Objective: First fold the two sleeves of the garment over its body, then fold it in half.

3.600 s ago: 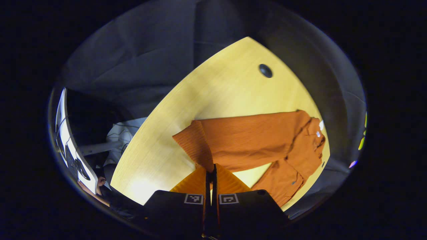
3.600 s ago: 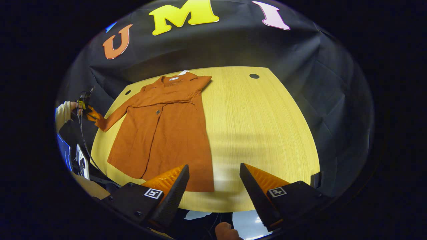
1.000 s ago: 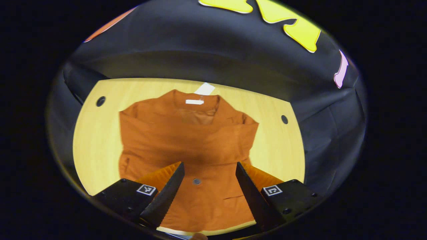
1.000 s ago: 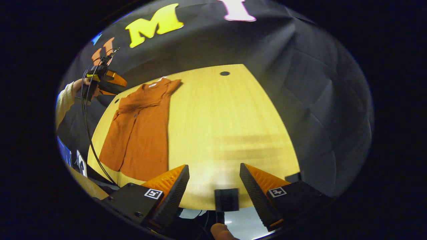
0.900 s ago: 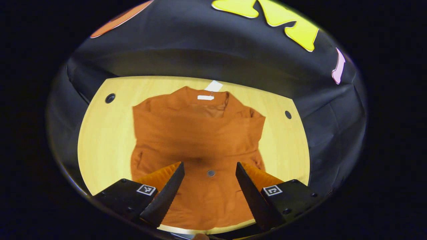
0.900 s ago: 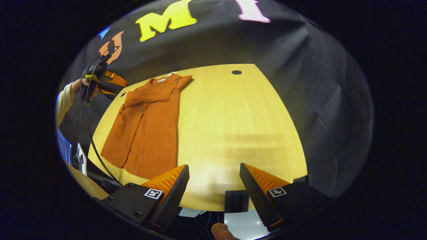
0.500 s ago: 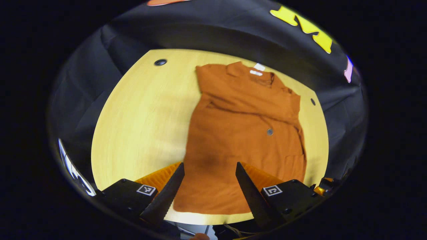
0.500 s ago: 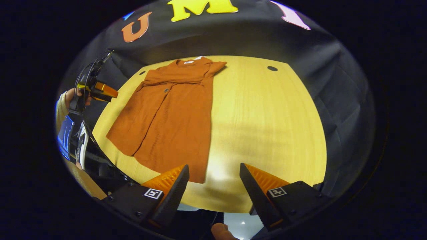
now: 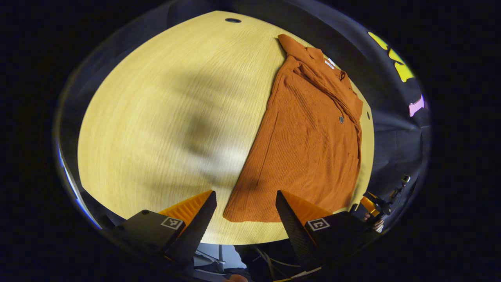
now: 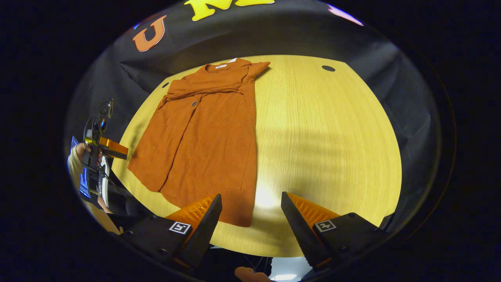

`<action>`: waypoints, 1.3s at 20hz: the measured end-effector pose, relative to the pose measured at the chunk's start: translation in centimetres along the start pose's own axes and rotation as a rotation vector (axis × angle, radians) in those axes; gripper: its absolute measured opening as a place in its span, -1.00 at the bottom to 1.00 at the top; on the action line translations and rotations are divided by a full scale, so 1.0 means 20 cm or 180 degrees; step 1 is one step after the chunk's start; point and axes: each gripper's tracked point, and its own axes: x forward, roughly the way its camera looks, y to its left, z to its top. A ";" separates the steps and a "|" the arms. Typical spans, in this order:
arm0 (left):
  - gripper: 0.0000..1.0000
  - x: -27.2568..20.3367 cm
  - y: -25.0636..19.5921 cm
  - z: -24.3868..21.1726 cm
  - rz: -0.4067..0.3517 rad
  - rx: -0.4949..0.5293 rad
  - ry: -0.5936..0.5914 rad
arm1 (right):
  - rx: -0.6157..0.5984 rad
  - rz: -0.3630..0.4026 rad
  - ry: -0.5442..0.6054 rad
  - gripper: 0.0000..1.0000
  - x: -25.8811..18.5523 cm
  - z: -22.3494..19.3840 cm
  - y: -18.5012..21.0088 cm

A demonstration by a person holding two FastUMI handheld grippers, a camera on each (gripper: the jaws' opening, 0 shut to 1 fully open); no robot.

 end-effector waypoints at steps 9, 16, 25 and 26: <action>0.94 0.01 -0.12 -0.06 -0.0859 -0.0179 0.0475 | 0.0808 0.0583 0.0808 0.90 0.13 -0.17 -0.01; 0.85 0.01 -0.29 -0.03 -0.0898 0.0166 0.0597 | 0.1190 0.1008 0.1065 0.70 0.18 -0.17 0.10; 0.87 0.03 -0.33 -0.02 -0.0691 0.0226 0.0401 | 0.1224 0.1134 0.1093 0.18 0.28 -0.17 0.22; 0.87 0.03 -0.35 -0.02 -0.0655 0.0260 0.0385 | 0.1218 0.1100 0.1098 0.12 0.28 -0.16 0.21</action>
